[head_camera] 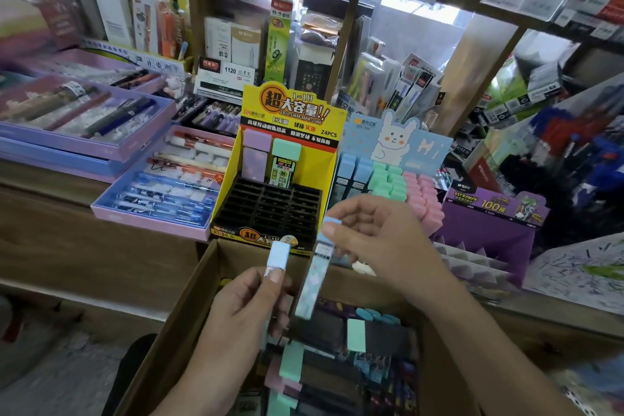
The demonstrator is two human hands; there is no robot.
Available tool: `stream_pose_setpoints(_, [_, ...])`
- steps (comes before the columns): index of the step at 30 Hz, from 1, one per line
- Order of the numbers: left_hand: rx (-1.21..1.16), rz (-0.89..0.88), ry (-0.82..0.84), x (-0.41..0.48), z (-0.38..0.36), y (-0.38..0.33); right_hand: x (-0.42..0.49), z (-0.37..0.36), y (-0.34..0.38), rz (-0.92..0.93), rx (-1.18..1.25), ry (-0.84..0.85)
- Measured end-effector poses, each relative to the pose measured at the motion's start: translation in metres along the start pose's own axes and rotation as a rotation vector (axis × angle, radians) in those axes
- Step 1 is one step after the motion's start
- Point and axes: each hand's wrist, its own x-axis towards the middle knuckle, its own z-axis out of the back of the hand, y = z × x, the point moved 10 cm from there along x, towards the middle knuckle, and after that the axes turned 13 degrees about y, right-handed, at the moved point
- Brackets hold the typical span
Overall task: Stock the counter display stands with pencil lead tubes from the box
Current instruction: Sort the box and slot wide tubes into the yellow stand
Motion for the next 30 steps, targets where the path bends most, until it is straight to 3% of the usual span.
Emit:
stream_pose_setpoints(8, [-0.038,0.027,-0.031,0.004,0.008,0.008,0.014,0.073,0.045,0.055,-0.441,-0.203])
stream_pose_setpoints(15, [-0.010,0.032,-0.036,0.004,0.009,0.009,0.050,0.092,0.037,-0.025,-0.644,-0.167])
stream_pose_setpoints(24, [-0.005,0.048,-0.035,0.005,0.012,0.011,0.065,0.083,0.021,-0.053,-0.712,-0.078])
stream_pose_setpoints(30, [-0.009,0.054,-0.028,0.004,0.009,0.011,0.072,0.076,0.017,-0.057,-0.662,-0.115])
